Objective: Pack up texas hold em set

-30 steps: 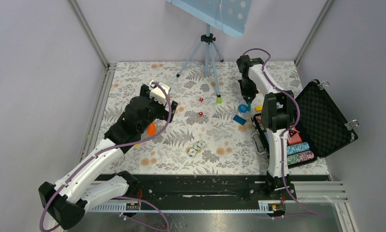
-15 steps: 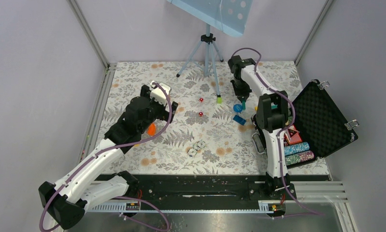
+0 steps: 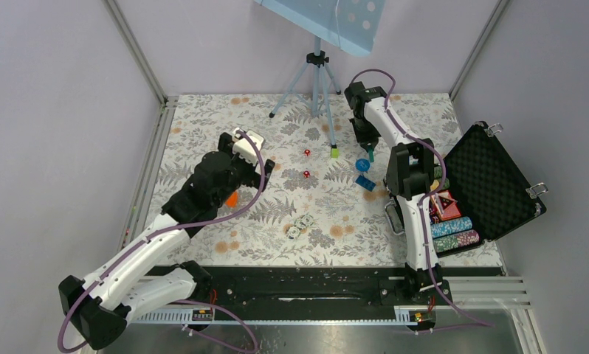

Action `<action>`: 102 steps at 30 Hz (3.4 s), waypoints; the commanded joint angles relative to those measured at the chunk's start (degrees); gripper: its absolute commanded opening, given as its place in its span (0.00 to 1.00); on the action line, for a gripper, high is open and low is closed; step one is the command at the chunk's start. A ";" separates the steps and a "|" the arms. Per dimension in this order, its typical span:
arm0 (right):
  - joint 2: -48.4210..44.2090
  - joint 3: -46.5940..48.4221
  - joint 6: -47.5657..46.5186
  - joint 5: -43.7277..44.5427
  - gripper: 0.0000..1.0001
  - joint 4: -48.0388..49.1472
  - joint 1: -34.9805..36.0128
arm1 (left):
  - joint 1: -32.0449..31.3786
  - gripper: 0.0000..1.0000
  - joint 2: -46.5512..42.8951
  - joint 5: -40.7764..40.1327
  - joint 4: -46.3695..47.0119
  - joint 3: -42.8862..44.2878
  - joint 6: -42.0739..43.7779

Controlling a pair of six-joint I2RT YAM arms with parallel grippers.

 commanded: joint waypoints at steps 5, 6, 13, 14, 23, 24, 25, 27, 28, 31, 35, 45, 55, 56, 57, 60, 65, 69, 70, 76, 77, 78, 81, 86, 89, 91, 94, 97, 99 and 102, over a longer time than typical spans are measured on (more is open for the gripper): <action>0.95 -0.38 -2.58 -0.42 0.00 1.33 0.41 | -0.24 0.99 -0.26 -0.92 4.88 -1.12 1.45; 0.94 -0.54 -4.48 -1.13 0.00 1.55 0.43 | -0.21 0.99 -0.21 -0.95 4.87 -1.20 1.60; 0.38 -2.01 -7.80 -3.68 0.00 2.19 0.62 | -0.15 0.99 -0.15 -0.97 5.25 -1.49 2.10; 0.08 -2.68 -8.22 -3.84 0.00 2.42 0.87 | -0.16 0.99 -0.17 -0.95 5.24 -1.48 2.15; -5.09 -13.57 -9.19 -2.94 0.00 9.69 4.22 | -0.23 0.99 -0.33 -1.32 5.31 -1.70 2.62; -5.90 -14.81 -8.95 -3.19 0.00 10.48 4.40 | -0.24 0.99 -0.34 -1.32 5.35 -1.74 2.66; -6.71 -16.22 -8.70 -3.43 0.00 11.34 4.57 | -0.24 0.99 -0.32 -1.28 5.35 -1.74 2.68; -8.71 -19.35 -8.24 -3.98 0.00 13.45 4.94 | -0.24 0.99 -0.37 -1.32 5.39 -1.75 2.63; -9.70 -21.04 -8.01 -4.20 0.00 14.95 5.10 | -0.19 0.99 -0.36 -1.25 5.40 -1.75 2.75; -12.35 -25.01 -7.25 -4.75 0.00 17.17 5.70 | -0.19 0.99 -0.28 -1.16 5.32 -1.75 2.67; -15.62 -30.54 -6.92 -6.26 0.00 21.20 7.17 | -0.22 0.99 -0.21 -1.13 5.34 -1.75 2.72; -17.33 -32.00 -6.36 -4.89 0.00 24.07 10.86 | -0.19 0.99 -0.08 -1.05 5.23 -1.75 2.81; -22.60 -36.92 -6.85 -11.13 0.00 25.58 13.61 | -0.21 0.99 0.07 -0.89 5.31 -1.83 3.03; -23.09 -37.48 -6.79 -11.91 0.00 25.54 13.86 | -0.23 0.99 0.09 -0.84 5.35 -1.79 3.06; -23.62 -38.01 -6.60 -12.54 0.00 25.53 14.07 | -0.24 0.99 0.17 -0.81 5.34 -1.83 3.07; -25.88 -40.42 -5.76 -14.48 0.00 26.74 14.40 | -0.23 0.99 0.14 -0.93 5.22 -1.83 3.15; -26.88 -41.69 -4.40 -10.10 0.00 27.16 14.04 | -0.23 0.99 0.28 -0.59 5.23 -1.83 3.12; -24.25 -39.27 -0.90 -10.84 0.08 24.38 11.77 | -0.22 0.99 0.12 -0.59 5.18 -1.81 3.16; -23.80 -38.95 -0.22 -11.03 0.14 23.84 11.24 | -0.22 0.99 0.14 -0.59 5.14 -1.82 3.16; -24.89 -40.44 3.31 -7.27 0.64 23.49 8.25 | -0.21 0.99 0.20 -0.15 4.98 -1.83 3.18; -25.43 -40.69 3.63 -6.27 0.68 23.45 7.91 | -0.23 0.99 0.22 0.01 4.96 -1.77 3.16; -26.03 -40.80 3.90 -5.36 0.73 23.46 7.68 | -0.22 0.99 0.21 0.02 4.98 -1.75 3.18; -27.90 -40.73 4.13 -4.35 0.83 23.51 7.38 | -0.22 0.99 0.23 0.00 4.88 -1.75 3.21; -30.53 -40.34 4.88 -2.97 0.84 23.54 7.31 | -0.22 0.99 0.28 -0.22 4.89 -1.75 3.29; -32.19 -40.65 5.84 -3.99 0.84 23.65 7.34 | -0.20 0.99 0.40 -0.03 4.78 -1.74 3.17; -33.46 -41.44 7.15 -6.42 0.83 24.41 7.36 | -0.17 0.99 0.55 -0.05 4.78 -1.64 3.07; -35.18 -43.87 11.44 -12.18 0.81 27.46 7.55 | -0.23 0.99 0.79 -0.07 4.55 -1.49 2.99; -35.54 -46.95 16.50 -14.77 0.80 31.68 8.60 | -0.23 0.99 0.89 -0.17 4.45 -1.39 2.89; -34.12 -47.32 18.68 -14.93 0.79 32.84 9.93 | -0.18 0.99 0.89 -0.18 4.43 -1.38 2.94; -31.45 -46.58 20.76 -13.94 0.85 33.84 12.32 | -0.22 0.99 0.86 -0.27 4.34 -1.44 2.89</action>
